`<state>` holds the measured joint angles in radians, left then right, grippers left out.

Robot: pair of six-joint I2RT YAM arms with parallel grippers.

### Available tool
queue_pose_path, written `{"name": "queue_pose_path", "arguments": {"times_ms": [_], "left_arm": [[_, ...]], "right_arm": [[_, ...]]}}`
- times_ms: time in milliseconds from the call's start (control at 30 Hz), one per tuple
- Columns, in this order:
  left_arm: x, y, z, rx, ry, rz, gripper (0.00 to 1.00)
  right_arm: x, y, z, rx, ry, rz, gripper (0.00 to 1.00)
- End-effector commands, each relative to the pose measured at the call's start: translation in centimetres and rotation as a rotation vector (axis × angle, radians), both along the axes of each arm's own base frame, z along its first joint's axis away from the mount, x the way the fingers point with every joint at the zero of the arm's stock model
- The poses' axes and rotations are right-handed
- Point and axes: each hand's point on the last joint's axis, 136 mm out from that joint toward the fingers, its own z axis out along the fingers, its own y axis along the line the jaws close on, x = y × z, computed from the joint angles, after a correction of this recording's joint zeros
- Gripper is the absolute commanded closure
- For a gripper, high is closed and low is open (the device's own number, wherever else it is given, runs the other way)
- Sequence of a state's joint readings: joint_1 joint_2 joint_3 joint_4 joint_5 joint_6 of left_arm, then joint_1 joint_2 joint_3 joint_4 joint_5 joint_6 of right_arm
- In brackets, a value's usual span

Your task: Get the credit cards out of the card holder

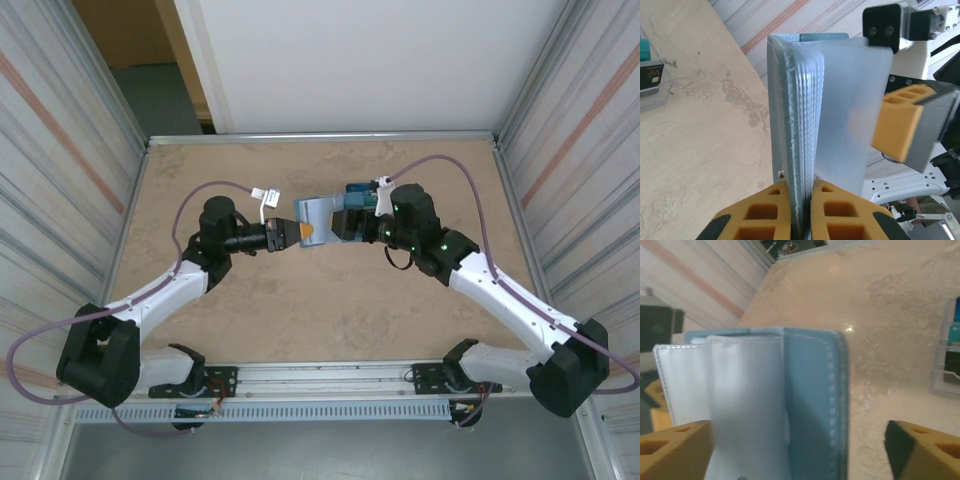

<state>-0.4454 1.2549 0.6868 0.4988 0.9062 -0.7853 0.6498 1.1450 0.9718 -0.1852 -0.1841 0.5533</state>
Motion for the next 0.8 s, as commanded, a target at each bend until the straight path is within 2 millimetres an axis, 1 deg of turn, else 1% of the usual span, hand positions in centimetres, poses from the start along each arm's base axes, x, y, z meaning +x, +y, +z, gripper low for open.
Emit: {"name": "queue_pose_path", "arguments": {"times_ms": [0,67,167,333,467,600,767], "left_arm": [[-0.6,-0.1,3.7,-0.054,-0.11,-0.034,0.95],[-0.6,-0.2,3.8,-0.058,-0.107,-0.035,0.95],[-0.5,-0.3,3.9,-0.064,-0.104,-0.037,0.95],[-0.4,-0.3,3.9,-0.066,-0.097,-0.034,0.96],[-0.5,-0.3,3.9,-0.067,-0.095,-0.036,0.95],[-0.5,-0.3,3.7,-0.064,-0.088,-0.038,0.95],[-0.4,-0.3,3.6,-0.065,-0.079,-0.035,0.93]], "right_arm": [[-1.2,0.8,-0.1,-0.024,-0.023,0.076,0.06],[-1.6,1.4,-0.4,-0.044,-0.025,0.108,0.03],[-1.7,1.9,-1.1,-0.072,-0.014,0.128,0.01],[-2.1,2.9,-1.9,-0.111,-0.009,0.166,0.0],[-1.8,3.0,-2.5,-0.138,-0.002,0.154,0.01],[-1.6,3.2,-2.1,-0.117,-0.013,0.154,0.03],[-2.3,4.5,-1.8,-0.084,-0.024,0.219,0.03]]}}
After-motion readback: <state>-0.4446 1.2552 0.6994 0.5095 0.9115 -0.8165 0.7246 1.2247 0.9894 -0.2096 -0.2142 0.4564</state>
